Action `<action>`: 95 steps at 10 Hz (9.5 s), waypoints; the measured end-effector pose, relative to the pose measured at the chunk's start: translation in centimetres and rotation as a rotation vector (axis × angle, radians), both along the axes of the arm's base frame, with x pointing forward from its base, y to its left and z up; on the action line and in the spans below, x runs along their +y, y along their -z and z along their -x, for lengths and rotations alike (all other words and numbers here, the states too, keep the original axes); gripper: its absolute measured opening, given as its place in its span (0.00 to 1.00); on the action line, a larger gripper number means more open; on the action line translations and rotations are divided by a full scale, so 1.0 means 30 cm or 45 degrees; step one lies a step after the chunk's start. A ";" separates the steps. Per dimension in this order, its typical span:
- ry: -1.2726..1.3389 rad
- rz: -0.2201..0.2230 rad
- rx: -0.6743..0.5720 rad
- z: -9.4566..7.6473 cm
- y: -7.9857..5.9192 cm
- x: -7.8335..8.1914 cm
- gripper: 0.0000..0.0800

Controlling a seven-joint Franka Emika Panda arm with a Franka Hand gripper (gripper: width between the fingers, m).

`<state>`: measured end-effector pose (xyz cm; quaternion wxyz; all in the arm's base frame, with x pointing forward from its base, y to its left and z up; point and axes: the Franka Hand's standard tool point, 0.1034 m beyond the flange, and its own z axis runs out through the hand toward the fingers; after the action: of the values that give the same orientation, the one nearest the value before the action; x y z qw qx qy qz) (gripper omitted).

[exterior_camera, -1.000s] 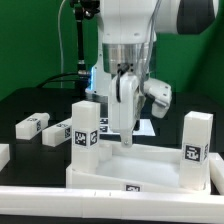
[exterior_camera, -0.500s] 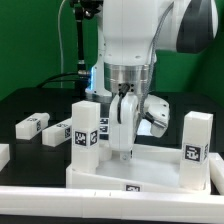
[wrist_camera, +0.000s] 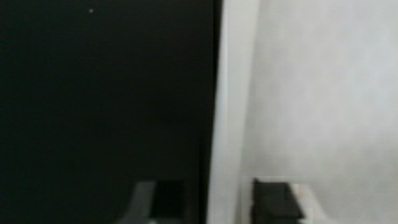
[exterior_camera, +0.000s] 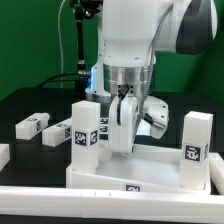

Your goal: Assemble desk

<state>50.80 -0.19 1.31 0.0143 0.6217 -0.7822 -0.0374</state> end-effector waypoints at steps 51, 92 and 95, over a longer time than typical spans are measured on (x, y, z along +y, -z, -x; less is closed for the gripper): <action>-3.212 -0.058 0.111 -0.125 -0.021 -0.072 0.08; -3.985 -0.269 0.546 -0.410 -0.326 -0.031 0.81; -3.692 -0.214 0.496 -0.398 -0.323 -0.068 0.81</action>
Offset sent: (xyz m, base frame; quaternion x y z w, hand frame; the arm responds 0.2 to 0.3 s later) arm 0.0000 0.0000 0.0000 0.0000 0.0000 0.0000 1.0000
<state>62.74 -2.24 11.00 0.1062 0.8310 0.5334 -0.1167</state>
